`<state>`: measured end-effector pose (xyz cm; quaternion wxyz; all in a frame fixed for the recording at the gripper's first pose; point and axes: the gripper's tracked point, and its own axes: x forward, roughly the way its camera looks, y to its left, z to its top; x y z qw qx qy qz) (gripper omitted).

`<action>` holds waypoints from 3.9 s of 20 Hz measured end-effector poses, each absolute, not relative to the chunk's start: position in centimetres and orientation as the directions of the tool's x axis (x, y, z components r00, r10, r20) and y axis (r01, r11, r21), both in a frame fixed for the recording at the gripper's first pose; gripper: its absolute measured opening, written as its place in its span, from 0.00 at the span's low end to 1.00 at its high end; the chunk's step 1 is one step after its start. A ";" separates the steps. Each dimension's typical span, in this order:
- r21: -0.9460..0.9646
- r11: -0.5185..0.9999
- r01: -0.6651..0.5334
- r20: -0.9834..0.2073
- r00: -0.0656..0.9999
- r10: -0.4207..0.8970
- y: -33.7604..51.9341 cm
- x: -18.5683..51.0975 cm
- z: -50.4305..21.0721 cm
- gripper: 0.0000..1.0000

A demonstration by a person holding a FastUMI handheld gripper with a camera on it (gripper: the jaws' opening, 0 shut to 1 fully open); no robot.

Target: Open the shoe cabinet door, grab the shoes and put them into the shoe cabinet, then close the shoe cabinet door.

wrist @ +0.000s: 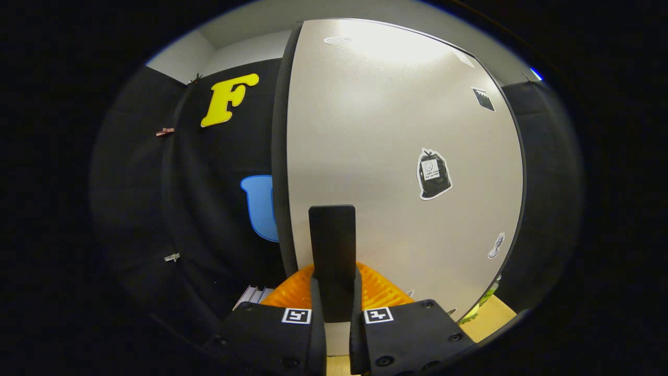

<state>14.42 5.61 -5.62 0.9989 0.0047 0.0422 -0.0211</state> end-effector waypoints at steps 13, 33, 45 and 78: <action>0.026 0.998 -0.051 -0.102 0.993 0.054 3.5 5.6 -5.1 0.21; 0.033 0.979 -0.201 -0.095 0.974 0.203 -8.3 -6.6 -3.8 0.21; 0.085 0.992 -0.088 -0.095 0.991 0.096 -17.3 -8.3 -3.9 0.20; 0.058 0.978 -0.198 -0.073 0.977 0.202 -10.9 -11.6 -5.9 0.14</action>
